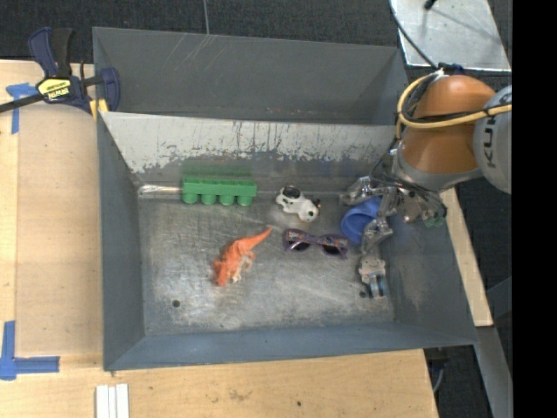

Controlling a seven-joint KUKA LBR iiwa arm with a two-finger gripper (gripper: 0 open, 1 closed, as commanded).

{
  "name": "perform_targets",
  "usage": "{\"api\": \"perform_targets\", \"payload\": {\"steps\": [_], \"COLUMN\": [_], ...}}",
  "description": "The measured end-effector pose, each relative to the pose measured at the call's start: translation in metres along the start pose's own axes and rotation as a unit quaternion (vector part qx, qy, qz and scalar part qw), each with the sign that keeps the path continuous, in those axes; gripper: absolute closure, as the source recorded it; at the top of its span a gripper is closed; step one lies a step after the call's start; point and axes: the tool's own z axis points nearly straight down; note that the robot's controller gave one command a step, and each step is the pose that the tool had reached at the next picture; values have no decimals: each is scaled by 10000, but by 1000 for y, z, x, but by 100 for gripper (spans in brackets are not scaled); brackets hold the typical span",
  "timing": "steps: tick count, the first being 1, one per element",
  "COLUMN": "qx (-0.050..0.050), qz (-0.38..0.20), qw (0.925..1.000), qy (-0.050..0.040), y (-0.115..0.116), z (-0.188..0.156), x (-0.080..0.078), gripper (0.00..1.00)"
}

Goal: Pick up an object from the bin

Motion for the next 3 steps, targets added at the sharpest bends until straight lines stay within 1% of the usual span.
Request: {"api": "perform_targets", "payload": {"steps": [1,2,3], "qx": [1,-10,-1], "qz": [-2,-3,-3], "qw": [10000,10000,10000], "qy": [6,64,55], "y": [0,1,0], "z": [-3,-22,-45], "x": [1,3,2], "gripper": [100,100,100]}}
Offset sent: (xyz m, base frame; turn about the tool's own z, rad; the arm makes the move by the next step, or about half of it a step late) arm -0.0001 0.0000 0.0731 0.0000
